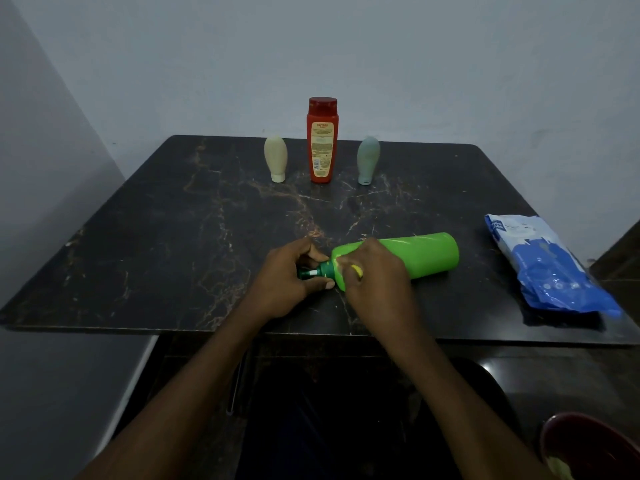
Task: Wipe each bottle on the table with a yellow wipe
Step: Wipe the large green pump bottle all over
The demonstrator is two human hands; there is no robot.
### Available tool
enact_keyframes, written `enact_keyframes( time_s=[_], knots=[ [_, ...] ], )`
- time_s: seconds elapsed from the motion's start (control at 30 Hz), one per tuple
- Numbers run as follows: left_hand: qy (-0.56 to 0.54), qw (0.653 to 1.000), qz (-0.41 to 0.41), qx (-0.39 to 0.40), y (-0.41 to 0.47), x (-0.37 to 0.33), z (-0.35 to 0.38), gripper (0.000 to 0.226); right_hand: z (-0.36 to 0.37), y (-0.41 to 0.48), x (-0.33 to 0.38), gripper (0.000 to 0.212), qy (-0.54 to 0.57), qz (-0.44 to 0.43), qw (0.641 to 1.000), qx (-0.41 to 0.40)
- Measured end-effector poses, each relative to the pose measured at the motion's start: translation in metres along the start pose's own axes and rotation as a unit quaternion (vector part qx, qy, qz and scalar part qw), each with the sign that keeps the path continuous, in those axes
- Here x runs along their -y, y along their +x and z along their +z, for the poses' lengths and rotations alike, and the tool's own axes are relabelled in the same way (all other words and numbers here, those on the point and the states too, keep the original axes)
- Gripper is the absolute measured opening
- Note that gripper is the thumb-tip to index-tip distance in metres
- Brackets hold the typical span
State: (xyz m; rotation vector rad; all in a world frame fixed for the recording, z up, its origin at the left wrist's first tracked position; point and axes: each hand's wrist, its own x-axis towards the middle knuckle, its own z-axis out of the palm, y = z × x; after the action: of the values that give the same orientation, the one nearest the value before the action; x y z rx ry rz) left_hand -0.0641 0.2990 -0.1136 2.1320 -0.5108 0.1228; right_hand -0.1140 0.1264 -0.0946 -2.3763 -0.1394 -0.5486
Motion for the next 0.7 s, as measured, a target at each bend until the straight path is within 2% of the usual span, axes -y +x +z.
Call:
enact_keyframes(
  time_s=[0.07, 0.2, 0.37, 0.57, 0.7],
  knots=[
    [-0.003, 1.0, 0.001, -0.002, -0.001, 0.0, 0.001, 0.033, -0.004, -0.013, -0.005, 0.011, 0.018, -0.015, 1.0, -0.002],
    [0.003, 1.0, 0.006, -0.005, -0.001, 0.0, 0.0, 0.033, -0.01, 0.003, -0.012, 0.011, 0.022, 0.011, 0.999, -0.04],
    [-0.004, 1.0, 0.005, 0.009, -0.002, -0.003, -0.001, 0.032, 0.003, 0.004, 0.009, 0.012, -0.047, -0.053, 0.997, 0.038],
    [-0.003, 1.0, -0.003, 0.007, -0.002, -0.004, 0.0, 0.034, -0.007, 0.018, 0.002, 0.013, -0.034, -0.017, 0.999, 0.003],
    [-0.002, 1.0, -0.002, 0.015, -0.001, -0.004, 0.0, 0.034, 0.002, 0.005, 0.01, 0.011, -0.062, -0.064, 0.996, 0.026]
  ],
)
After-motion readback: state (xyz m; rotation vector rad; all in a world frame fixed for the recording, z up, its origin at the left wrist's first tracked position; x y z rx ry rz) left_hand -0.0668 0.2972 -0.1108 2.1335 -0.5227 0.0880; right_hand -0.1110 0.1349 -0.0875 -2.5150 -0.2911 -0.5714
